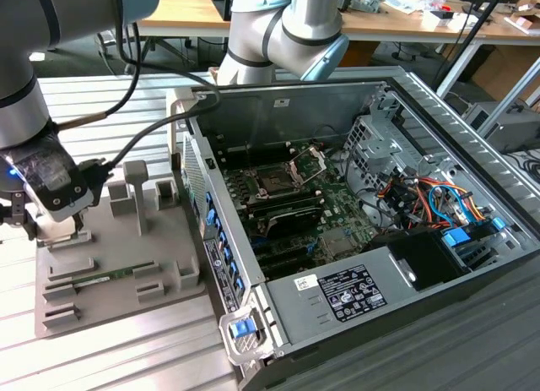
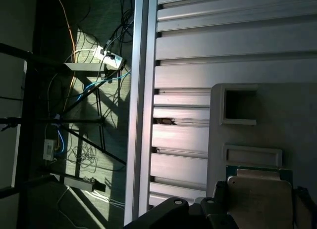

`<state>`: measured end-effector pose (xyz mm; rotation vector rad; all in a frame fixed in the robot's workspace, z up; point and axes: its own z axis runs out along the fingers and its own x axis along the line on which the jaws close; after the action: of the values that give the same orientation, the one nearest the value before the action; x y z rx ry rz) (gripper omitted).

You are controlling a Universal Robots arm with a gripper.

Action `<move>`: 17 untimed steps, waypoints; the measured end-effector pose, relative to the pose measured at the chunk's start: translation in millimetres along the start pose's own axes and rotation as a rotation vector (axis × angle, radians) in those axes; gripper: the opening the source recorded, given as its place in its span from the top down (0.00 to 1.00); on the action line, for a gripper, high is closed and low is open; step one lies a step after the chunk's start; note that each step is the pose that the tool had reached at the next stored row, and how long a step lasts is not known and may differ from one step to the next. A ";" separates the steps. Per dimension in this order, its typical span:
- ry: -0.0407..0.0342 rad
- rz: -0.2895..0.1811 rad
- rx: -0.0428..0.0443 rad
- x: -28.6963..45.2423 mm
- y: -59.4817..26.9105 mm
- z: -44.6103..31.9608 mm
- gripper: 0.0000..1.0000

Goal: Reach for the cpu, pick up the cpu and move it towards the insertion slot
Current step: 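Pick up the cpu and move it towards the insertion slot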

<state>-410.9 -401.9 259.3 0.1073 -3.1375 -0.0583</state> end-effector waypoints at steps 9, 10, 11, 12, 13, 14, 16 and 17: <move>0.0000 0.000 0.0000 0.0 0.3 -6.2 0.45; 0.0001 0.000 0.0000 0.0 0.3 -7.2 0.45; 0.0000 0.000 0.0000 0.0 0.3 -7.8 0.45; 0.0000 0.000 0.0000 0.0 0.3 -8.7 0.45; 0.0000 0.000 0.0000 0.0 0.3 -9.2 0.45; 0.0000 0.000 0.0000 0.0 0.4 -9.7 0.45; 0.0000 0.000 0.0000 0.0 0.4 -10.9 0.45; 0.0000 0.000 0.0000 0.0 0.4 -11.4 0.45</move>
<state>-410.9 -401.9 270.7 0.1073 -3.1375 -0.0583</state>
